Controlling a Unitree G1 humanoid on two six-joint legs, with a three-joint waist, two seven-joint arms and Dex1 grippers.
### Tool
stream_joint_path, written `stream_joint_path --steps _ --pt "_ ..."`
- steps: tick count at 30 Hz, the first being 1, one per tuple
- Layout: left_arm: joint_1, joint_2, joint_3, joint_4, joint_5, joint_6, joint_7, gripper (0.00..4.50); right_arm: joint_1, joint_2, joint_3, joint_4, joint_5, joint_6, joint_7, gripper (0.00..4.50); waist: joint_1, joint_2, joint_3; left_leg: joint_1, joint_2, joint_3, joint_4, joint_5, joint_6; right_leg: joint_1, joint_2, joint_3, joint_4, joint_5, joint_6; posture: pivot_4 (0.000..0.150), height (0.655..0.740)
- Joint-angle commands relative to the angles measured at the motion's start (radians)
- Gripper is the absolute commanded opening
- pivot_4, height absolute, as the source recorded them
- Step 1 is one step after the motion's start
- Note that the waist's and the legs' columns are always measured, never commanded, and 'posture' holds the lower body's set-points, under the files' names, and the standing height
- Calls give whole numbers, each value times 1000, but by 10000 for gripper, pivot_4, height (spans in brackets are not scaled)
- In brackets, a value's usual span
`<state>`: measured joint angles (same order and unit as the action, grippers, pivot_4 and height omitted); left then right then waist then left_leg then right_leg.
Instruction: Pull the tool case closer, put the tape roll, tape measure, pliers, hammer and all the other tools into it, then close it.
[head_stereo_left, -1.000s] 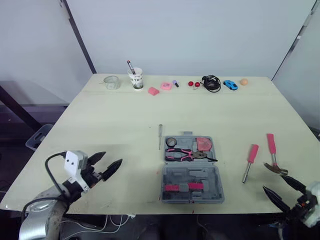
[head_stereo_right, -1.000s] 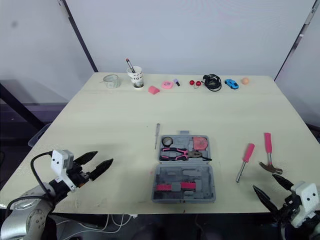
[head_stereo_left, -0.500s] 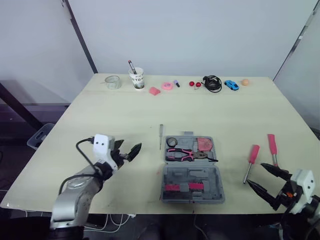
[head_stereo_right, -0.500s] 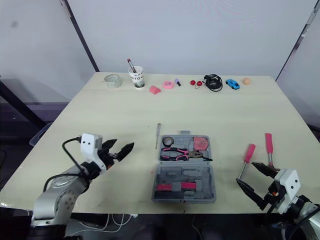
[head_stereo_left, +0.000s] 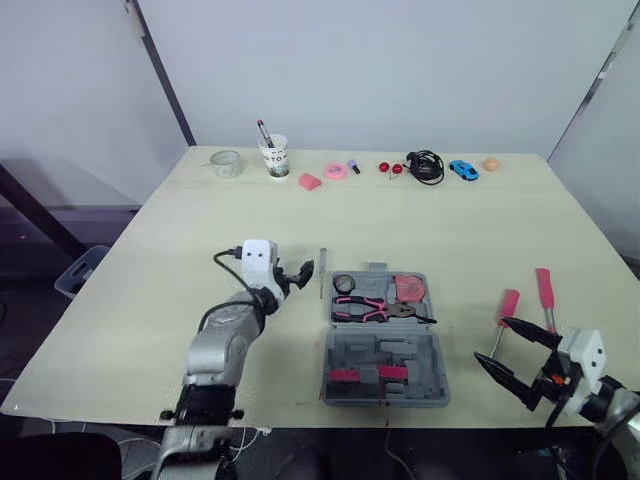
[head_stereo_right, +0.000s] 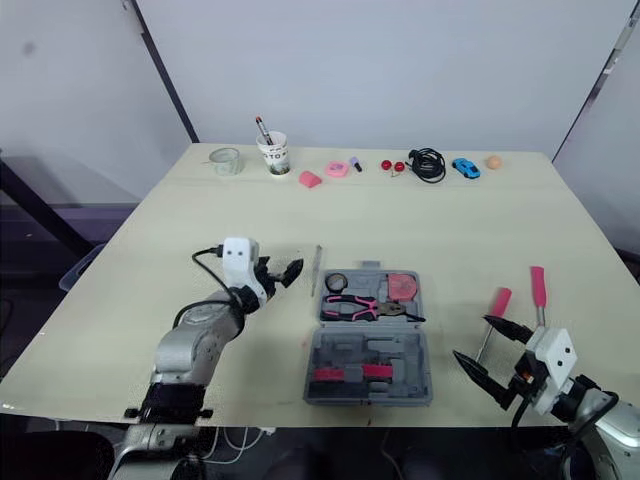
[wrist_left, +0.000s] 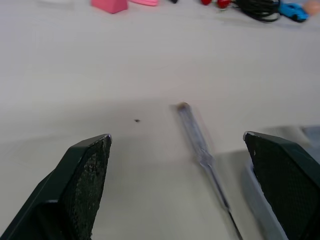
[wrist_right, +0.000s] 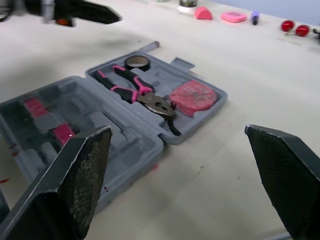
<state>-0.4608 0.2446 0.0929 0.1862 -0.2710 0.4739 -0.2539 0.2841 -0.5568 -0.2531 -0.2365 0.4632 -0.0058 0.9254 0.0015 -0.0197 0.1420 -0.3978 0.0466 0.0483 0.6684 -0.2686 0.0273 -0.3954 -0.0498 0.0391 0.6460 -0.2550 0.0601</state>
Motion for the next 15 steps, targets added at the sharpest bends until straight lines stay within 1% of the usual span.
stream_joint_path --steps 1,7,12,15 --pt "-59 -23 -19 84 44 -56 14 45000 -13 -22 -20 -60 16 27 -22 44856 2 0 0 0 0 0 0 0 0 0 0 0 0 0 0 1500 7400" --pt "-151 -66 -31 243 110 -98 90 45000 -27 -30 -9 -126 25 87 -61 44856 10 -1 1 -1 0 -1 0 0 0 0 0 0 0 0 1 1500 7400" --pt "-196 -94 -40 337 147 -145 106 45000 -29 -35 -16 -144 28 114 -71 44856 13 -2 1 -1 -1 -1 0 0 0 0 0 0 -1 1 1 1500 7400" --pt "-241 -105 -42 426 171 -169 121 45000 -36 -39 -17 -155 28 130 -79 44856 12 -2 1 -1 -1 -1 0 0 0 0 0 0 -1 1 2 1500 7400"
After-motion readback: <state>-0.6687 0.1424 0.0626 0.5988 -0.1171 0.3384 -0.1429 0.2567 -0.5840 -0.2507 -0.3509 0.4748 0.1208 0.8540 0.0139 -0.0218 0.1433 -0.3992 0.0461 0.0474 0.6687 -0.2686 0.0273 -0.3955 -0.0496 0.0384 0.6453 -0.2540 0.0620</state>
